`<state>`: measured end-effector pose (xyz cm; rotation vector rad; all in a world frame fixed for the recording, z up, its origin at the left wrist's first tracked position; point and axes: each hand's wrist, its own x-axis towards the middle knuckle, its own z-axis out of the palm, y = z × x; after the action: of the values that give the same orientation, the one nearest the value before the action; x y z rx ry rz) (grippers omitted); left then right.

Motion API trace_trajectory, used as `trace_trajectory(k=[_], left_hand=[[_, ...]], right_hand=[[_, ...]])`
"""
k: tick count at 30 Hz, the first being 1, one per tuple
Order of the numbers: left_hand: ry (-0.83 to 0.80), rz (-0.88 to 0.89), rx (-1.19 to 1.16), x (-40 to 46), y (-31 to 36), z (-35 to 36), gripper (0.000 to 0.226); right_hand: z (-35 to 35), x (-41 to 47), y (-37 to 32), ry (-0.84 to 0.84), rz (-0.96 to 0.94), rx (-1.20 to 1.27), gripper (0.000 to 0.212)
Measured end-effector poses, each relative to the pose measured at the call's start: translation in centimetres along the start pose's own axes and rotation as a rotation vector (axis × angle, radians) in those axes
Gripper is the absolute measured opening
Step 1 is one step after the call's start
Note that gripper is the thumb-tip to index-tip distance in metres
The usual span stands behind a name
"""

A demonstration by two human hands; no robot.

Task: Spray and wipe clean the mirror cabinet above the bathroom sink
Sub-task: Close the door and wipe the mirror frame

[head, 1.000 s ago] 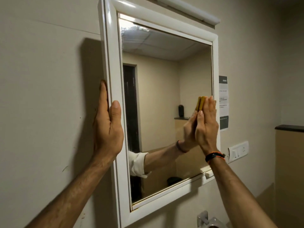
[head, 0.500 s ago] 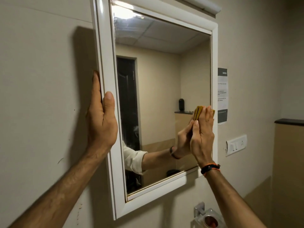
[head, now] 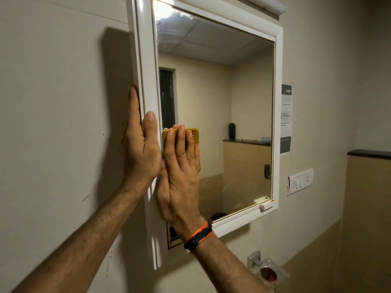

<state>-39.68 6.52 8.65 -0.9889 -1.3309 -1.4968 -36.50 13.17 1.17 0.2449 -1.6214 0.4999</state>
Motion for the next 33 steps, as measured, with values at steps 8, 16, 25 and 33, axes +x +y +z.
trace_trajectory(k=[8,16,25,33], left_hand=[[-0.016,-0.075,0.004,-4.5,-0.5,-0.8,0.055],[-0.008,-0.043,0.024,-6.5,-1.3,-1.0,0.053],[0.020,-0.017,0.053,-6.7,-1.8,-0.9,0.052],[0.034,-0.007,0.057,-6.7,-2.0,-0.8,0.051]], right_hand=[[-0.8,-2.4,-1.0,-0.050,0.017,0.036,0.054],[-1.6,-3.5,2.1,-0.057,-0.049,-0.040,0.054],[-7.1,-1.7,13.3,0.158,0.271,-0.066,0.055],[-10.8,-0.7,18.0,0.181,0.410,-0.108,0.055]])
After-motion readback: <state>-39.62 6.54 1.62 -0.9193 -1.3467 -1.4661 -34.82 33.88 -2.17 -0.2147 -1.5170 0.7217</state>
